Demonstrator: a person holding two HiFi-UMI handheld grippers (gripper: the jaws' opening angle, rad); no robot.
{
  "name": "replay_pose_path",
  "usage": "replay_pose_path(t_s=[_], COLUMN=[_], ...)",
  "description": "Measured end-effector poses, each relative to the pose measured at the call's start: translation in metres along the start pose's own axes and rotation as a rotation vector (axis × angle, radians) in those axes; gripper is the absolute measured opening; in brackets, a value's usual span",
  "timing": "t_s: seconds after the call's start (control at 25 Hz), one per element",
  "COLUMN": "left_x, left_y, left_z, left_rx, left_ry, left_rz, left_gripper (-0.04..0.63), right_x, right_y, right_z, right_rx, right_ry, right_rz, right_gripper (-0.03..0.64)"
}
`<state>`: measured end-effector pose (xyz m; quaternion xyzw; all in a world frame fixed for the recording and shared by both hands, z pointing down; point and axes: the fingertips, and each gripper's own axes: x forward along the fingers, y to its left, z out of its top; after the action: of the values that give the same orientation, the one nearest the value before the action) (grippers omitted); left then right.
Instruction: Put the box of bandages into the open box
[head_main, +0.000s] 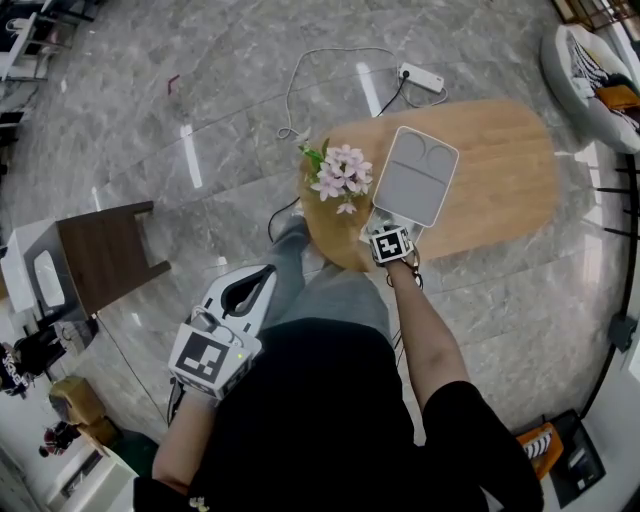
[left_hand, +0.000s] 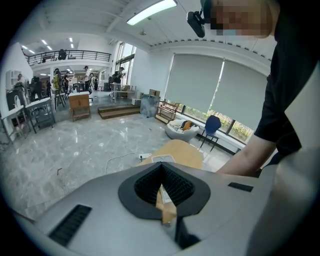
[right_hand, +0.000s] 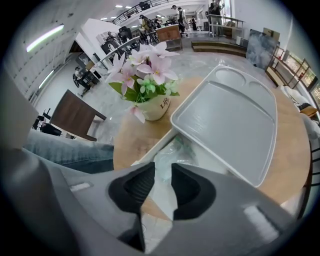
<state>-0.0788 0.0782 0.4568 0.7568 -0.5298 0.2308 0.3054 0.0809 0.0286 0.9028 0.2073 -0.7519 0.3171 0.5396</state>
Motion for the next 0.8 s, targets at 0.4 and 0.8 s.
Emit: replay_pose_path(t_s=[0.4, 0.8], left_x=[0.006, 0.020], left_y=[0.010, 0.013], left_z=[0.012, 0.036], left_rx=[0.067, 0.138], left_ry=[-0.072, -0.114], left_rz=[-0.077, -0.190], left_gripper=[0.012, 0.012], right_x=[-0.050, -0.135], right_y=[0.005, 0.014], right_z=[0.031, 0.068], right_rx=[0.047, 0.089], right_ry=[-0.117, -0.274], right_rz=[-0.019, -0.082], right_gripper=[0.103, 0.034])
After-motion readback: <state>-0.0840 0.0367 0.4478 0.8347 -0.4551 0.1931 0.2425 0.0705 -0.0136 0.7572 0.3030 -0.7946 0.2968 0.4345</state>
